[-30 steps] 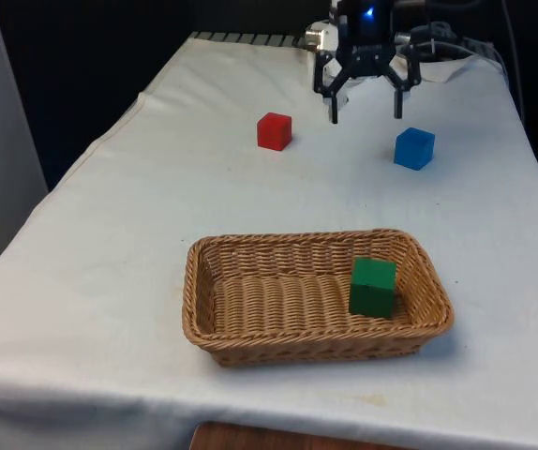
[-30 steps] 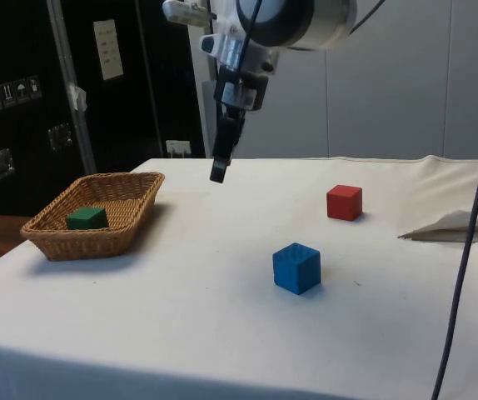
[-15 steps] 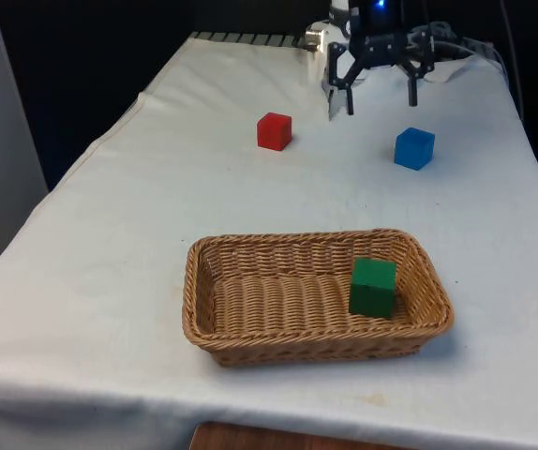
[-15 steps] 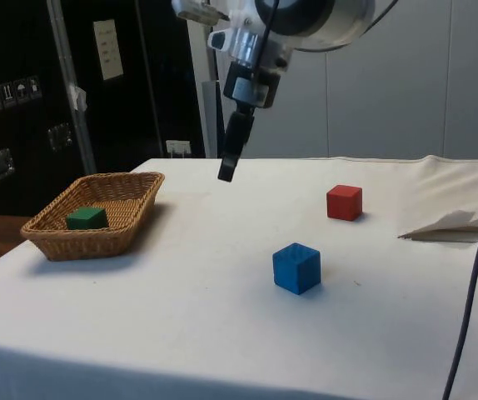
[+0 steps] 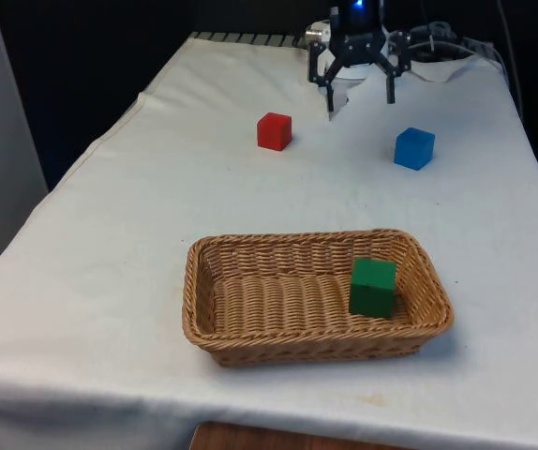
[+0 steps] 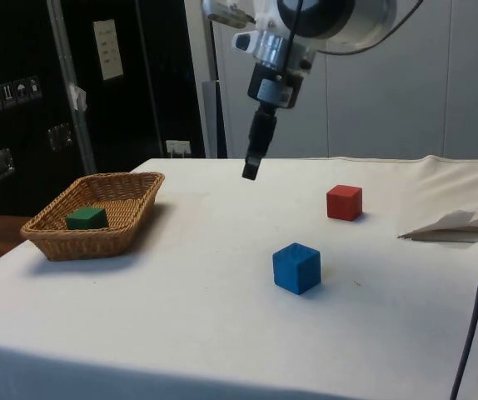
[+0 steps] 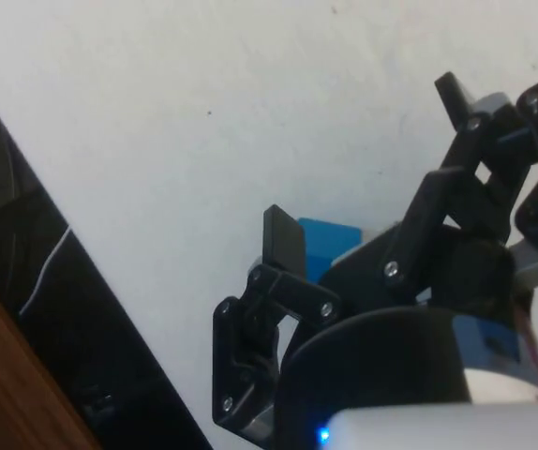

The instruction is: Pick up exactly two blocks and place them into the basket.

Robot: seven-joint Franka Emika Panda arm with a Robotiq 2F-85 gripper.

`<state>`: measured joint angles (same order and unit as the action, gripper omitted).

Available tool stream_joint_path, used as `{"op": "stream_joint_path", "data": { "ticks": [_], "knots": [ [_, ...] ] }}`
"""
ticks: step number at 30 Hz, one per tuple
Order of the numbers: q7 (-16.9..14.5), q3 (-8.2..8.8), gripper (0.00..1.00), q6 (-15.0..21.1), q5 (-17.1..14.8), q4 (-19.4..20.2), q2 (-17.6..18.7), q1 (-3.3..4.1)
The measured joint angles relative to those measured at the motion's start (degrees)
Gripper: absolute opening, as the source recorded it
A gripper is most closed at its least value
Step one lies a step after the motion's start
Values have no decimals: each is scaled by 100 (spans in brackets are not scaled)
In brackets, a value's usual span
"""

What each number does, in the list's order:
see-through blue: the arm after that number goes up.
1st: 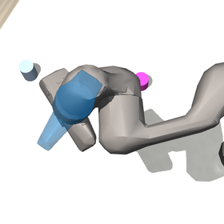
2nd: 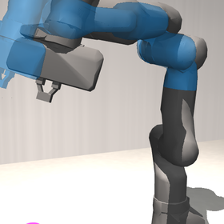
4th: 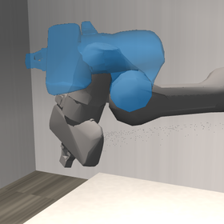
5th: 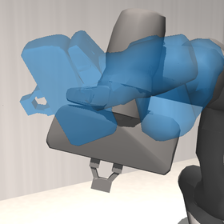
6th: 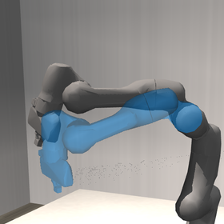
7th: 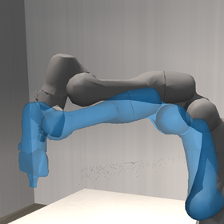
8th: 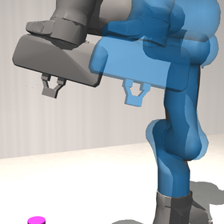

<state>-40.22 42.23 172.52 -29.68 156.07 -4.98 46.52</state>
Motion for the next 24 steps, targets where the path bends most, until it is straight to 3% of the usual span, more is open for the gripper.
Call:
{"op": "stream_joint_path", "data": {
  "ticks": [5,8,14,24],
  "knots": [
    [-241,57,100,132,0,212,-143,-115],
    [-281,69,100,166,0,246,-166,-132],
    [-567,166,100,344,-6,498,-315,-246],
    [-642,166,100,447,-6,653,-447,-281]
  ]
}}
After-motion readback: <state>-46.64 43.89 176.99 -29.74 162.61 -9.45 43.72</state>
